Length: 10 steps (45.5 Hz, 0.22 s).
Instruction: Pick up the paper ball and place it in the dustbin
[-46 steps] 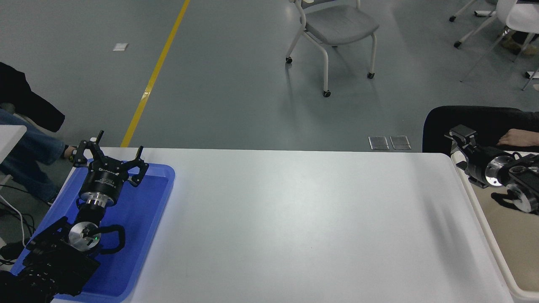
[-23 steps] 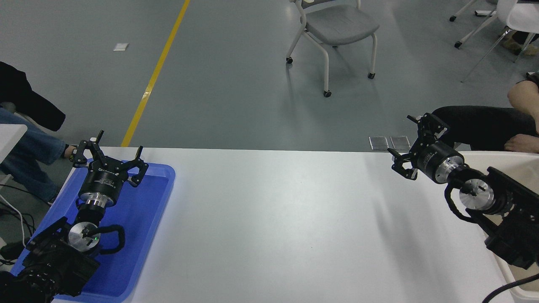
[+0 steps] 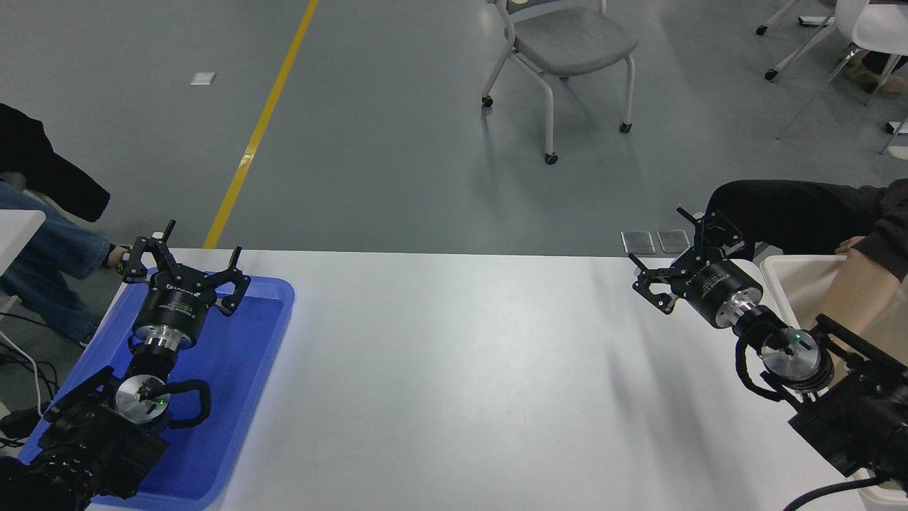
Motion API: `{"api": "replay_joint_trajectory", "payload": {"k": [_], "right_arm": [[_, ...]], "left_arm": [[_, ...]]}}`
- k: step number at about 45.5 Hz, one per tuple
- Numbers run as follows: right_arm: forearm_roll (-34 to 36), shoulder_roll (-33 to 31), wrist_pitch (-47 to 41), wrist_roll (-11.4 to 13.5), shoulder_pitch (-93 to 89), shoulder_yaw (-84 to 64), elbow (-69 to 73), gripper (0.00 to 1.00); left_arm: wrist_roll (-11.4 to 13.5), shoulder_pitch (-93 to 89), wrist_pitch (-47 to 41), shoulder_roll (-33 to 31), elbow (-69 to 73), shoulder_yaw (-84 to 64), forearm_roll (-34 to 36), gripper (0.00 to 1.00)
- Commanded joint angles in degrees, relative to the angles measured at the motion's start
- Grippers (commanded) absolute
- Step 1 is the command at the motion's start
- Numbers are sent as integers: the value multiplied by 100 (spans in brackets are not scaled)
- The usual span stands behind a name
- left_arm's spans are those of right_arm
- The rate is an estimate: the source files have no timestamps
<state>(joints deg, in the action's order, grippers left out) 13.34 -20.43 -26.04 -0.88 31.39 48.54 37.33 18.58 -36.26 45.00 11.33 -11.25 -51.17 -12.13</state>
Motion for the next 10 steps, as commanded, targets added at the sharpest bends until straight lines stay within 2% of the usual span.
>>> {"api": "replay_joint_trajectory", "payload": {"k": [1, 10], "right_arm": [[195, 13, -296, 0, -107, 77, -138, 100], [248, 4, -322, 0, -133, 103, -147, 100]], "left_arm": [[6, 5, 0, 0, 9, 2, 0, 100], [6, 5, 0, 0, 9, 2, 0, 100]]}}
